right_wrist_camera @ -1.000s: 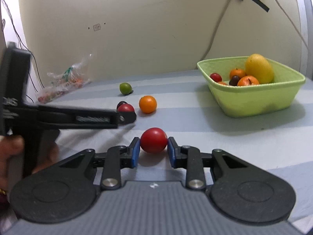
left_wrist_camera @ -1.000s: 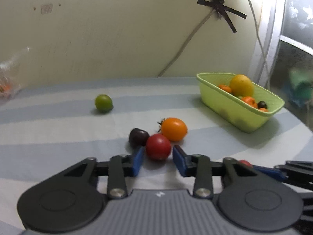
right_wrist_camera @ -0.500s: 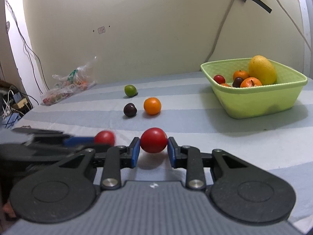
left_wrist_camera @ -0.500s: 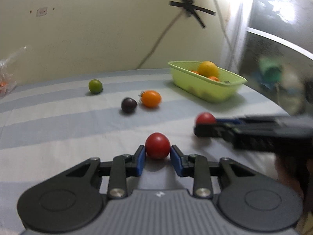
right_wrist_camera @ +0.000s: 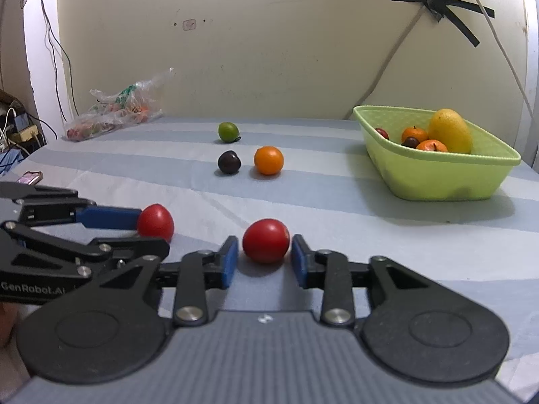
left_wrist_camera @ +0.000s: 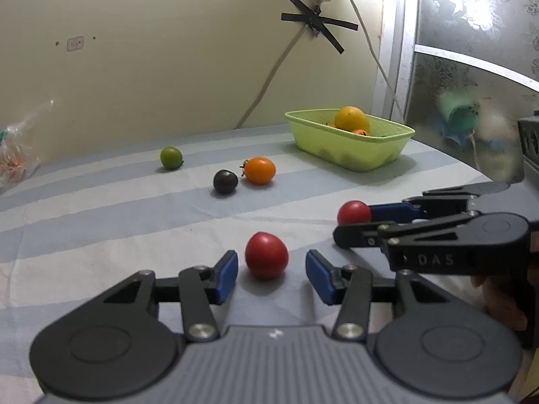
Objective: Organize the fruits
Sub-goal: 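Grasp a red tomato with the right tool while the left tool grasps another red tomato, then lower both red tomatoes into the green basket and open both tools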
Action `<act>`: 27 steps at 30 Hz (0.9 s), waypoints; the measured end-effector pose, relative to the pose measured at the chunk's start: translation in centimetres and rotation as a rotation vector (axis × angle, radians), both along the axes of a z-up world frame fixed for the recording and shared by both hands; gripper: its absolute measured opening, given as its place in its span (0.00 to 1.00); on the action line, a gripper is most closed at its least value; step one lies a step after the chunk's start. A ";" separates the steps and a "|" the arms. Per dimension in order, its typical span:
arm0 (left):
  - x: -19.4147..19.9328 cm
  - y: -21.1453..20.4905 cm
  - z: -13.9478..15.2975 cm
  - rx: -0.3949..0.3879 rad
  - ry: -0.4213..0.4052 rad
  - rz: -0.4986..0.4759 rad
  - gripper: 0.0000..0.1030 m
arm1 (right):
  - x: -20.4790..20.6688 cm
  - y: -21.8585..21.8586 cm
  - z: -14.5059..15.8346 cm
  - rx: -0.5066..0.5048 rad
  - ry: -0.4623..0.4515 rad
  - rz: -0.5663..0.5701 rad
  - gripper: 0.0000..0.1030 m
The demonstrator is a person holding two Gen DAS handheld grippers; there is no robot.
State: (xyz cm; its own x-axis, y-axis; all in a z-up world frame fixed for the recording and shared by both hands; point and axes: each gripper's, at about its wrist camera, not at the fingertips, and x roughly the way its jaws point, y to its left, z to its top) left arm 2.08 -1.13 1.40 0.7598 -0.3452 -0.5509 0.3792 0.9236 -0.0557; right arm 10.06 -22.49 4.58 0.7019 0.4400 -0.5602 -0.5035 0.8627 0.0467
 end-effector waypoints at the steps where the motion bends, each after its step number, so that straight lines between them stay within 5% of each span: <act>1: 0.1 0.1 0.0 -0.001 -0.001 0.007 0.44 | -0.1 0.0 0.0 -0.003 -0.002 -0.002 0.39; 6: 1.1 0.3 -0.3 0.002 0.027 0.023 0.41 | -0.5 0.1 0.0 -0.004 -0.007 -0.006 0.39; 8: 1.3 0.2 -0.4 -0.011 0.035 0.007 0.31 | -0.6 -0.1 0.0 0.004 -0.007 -0.003 0.39; 11: 1.6 -0.7 -0.4 0.009 0.025 -0.005 0.28 | -0.3 -0.5 0.1 0.027 0.002 -0.010 0.30; 14: 2.5 -1.3 0.3 -0.049 0.057 -0.051 0.28 | -0.2 -1.0 0.1 0.081 0.018 -0.022 0.30; 27: 13.1 -9.8 5.6 -0.122 0.008 -0.170 0.29 | 4.7 -7.2 3.4 0.106 -0.200 -0.246 0.30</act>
State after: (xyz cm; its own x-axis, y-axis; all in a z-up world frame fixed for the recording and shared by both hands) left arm 15.13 -10.88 7.02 0.6812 -0.5324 -0.5026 0.5278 0.8328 -0.1669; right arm 14.75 -29.65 7.95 0.8857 0.2919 -0.3611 -0.2887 0.9553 0.0640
